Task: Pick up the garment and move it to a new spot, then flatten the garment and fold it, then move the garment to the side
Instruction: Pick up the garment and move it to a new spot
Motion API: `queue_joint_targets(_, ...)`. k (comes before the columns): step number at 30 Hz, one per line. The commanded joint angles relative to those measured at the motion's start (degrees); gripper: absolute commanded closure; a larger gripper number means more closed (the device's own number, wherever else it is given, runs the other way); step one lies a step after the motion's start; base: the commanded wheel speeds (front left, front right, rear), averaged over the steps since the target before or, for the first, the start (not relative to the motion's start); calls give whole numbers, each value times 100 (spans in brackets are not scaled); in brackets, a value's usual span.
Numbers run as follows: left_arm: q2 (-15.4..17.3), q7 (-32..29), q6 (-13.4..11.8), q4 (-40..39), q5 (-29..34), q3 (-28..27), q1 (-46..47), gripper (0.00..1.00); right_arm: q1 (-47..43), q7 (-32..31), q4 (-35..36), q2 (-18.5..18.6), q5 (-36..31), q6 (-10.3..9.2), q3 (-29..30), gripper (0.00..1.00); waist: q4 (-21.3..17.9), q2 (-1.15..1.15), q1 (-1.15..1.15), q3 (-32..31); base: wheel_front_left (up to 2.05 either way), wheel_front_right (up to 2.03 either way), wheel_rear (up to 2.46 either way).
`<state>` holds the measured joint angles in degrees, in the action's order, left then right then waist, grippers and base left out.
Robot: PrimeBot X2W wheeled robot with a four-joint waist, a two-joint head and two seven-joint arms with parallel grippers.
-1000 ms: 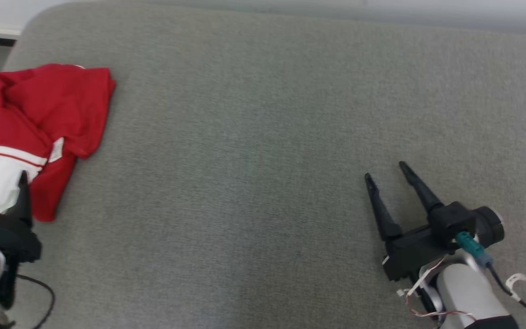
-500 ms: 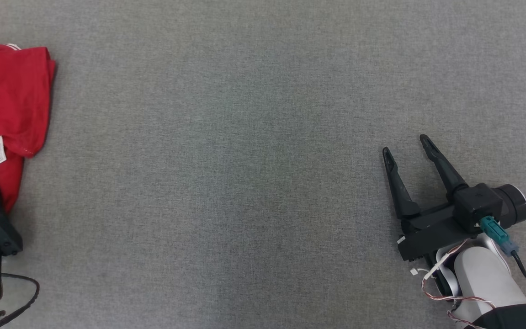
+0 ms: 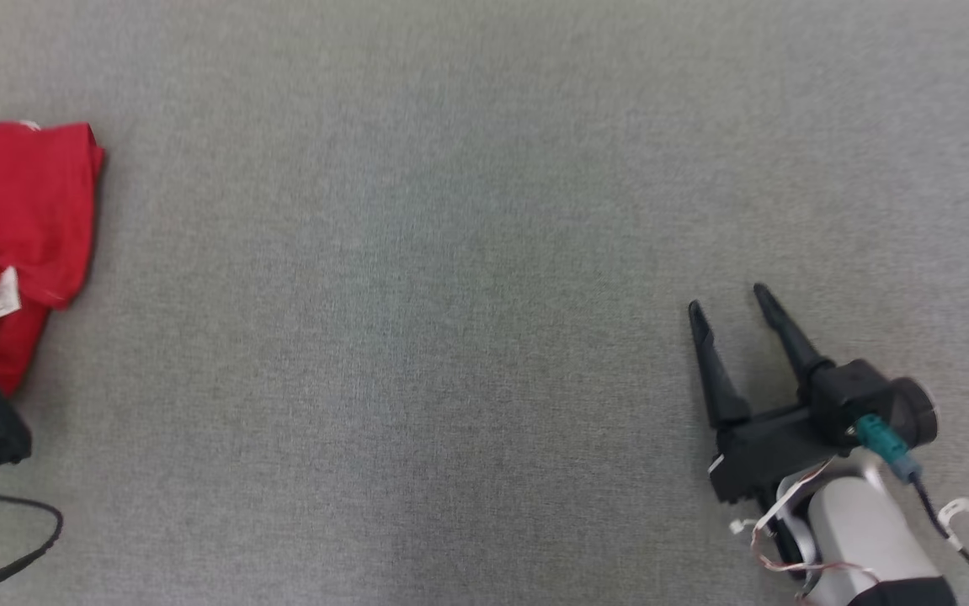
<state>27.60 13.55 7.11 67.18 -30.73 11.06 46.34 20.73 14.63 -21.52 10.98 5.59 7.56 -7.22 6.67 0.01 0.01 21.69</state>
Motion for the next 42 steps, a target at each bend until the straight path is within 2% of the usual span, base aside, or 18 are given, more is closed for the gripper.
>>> queue_joint_targets(1,19,42,21,-46,67,77,80,100,-107,24,-53,-76,13,-16,8,0,-99,-1,-1,-215,0,0,0)
queue_joint_targets(8,-264,32,36,-792,-108,922,148,100,-234,55,-322,-460,110,-16,106,0,-385,-1,-1,-837,0,0,0)
queue_joint_targets(13,-747,35,37,-1289,-368,1325,12,100,-379,57,-336,-611,182,-16,214,0,-654,-1,-1,-1134,0,0,0)
queue_joint_targets(22,-1825,121,38,-1911,-741,1829,-269,100,-594,50,-322,-733,147,-16,348,0,-1332,-1,-1,-1353,0,0,0)
queue_joint_targets(23,-1825,121,38,-1911,-741,1829,-269,100,-594,50,-322,-733,147,-16,348,0,-1332,-1,-1,-1353,0,0,0)
queue_joint_targets(28,-2230,148,39,-2006,-795,2206,-203,100,-641,50,-292,-770,143,-16,380,0,-1793,-1,-1,-1367,0,0,0)
queue_joint_targets(34,-2415,164,39,-1993,-854,2472,-53,100,-614,49,-257,-791,176,-16,380,0,-2274,-1,-1,-1296,0,0,0)
queue_joint_targets(40,-2452,168,-38,-2112,-549,2341,-118,100,-595,49,-218,-803,201,-16,378,0,-2446,-1,-1,-1211,0,0,0)
queue_joint_targets(41,-2443,164,-74,-2173,-446,2263,-185,89,-593,49,-212,-806,206,-16,384,0,-2446,-1,-1,-1201,0,0,0)
queue_joint_targets(42,-2427,165,-130,-2195,-386,2181,-275,0,-590,49,-207,-808,209,-16,392,0,-2437,-1,-1,-1197,0,0,0)
